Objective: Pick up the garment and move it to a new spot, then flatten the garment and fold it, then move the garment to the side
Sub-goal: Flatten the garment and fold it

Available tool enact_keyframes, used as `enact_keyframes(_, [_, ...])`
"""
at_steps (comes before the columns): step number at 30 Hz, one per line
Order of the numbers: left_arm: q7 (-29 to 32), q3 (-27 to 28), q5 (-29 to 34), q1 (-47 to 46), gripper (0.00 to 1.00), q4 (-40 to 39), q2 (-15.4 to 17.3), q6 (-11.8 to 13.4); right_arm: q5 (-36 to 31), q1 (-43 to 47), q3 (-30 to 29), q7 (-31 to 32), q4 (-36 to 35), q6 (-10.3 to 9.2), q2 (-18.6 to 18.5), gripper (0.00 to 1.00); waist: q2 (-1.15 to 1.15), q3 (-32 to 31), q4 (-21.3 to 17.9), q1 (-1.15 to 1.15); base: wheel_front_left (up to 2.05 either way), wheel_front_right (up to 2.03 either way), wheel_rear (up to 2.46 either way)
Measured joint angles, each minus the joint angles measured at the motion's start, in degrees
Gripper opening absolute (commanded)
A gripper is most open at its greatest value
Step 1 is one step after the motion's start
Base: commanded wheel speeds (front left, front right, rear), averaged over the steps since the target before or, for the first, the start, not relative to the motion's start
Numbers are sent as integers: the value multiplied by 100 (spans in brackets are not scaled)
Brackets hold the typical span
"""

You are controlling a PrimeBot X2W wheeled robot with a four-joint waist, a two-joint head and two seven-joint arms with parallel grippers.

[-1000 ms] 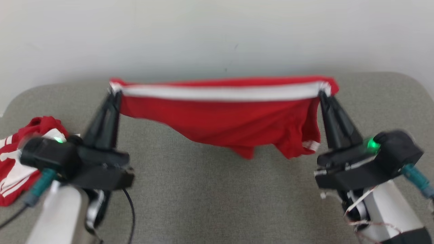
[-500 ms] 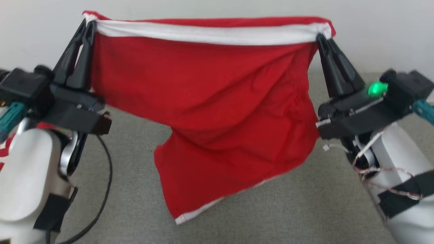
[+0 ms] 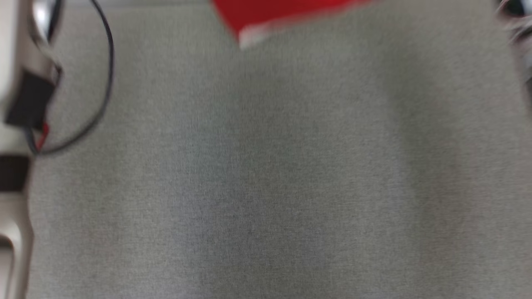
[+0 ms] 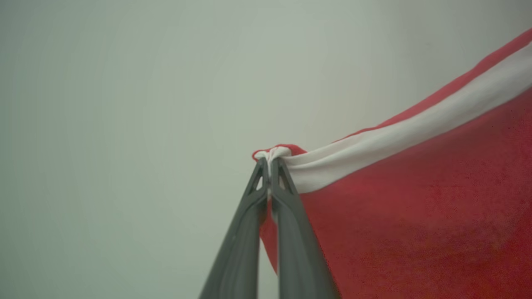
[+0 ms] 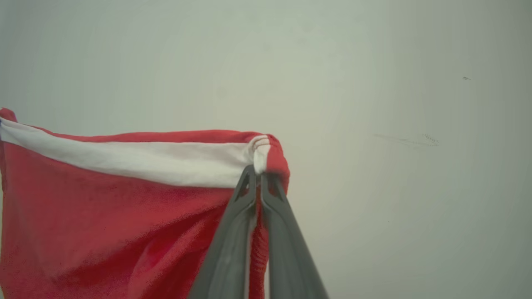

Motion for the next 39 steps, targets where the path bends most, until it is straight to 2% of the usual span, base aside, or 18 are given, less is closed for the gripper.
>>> enact_keyframes(5, [-80,-53,194,-904,0,191,-160,87,-537,-573,-363,-21,-2,0,-158,0,0,530,84,-1,0,0,0])
enact_keyframes(11, [-96,-57,210,-809,0,-21,-415,82,-555,-519,-301,-21,-116,0,-424,0,-1,1063,227,-2,0,0,0])
enact_keyframes(16, [-96,113,69,204,0,-249,-633,132,-307,393,-214,-20,-383,0,-628,0,0,1494,300,-1,0,0,0])
enact_keyframes(23, [-94,595,-93,2262,0,-650,-972,82,226,2455,-41,-21,-1383,0,-721,0,0,1660,271,-2,0,0,0])
enact_keyframes(31, [-102,1209,-272,4048,0,-653,-1273,-170,622,4528,23,-21,-1893,0,-733,0,-2,1122,208,-5,0,0,0])
enact_keyframes(35, [-102,1404,-316,4785,0,-587,-1366,-226,681,5304,-3,-21,-1871,0,-633,0,-2,682,143,-5,0,0,0])
enact_keyframes(39, [-99,1376,-341,5549,0,-458,-1414,-265,717,6011,-107,-20,-1751,1,-471,0,-3,188,99,-5,0,0,0])
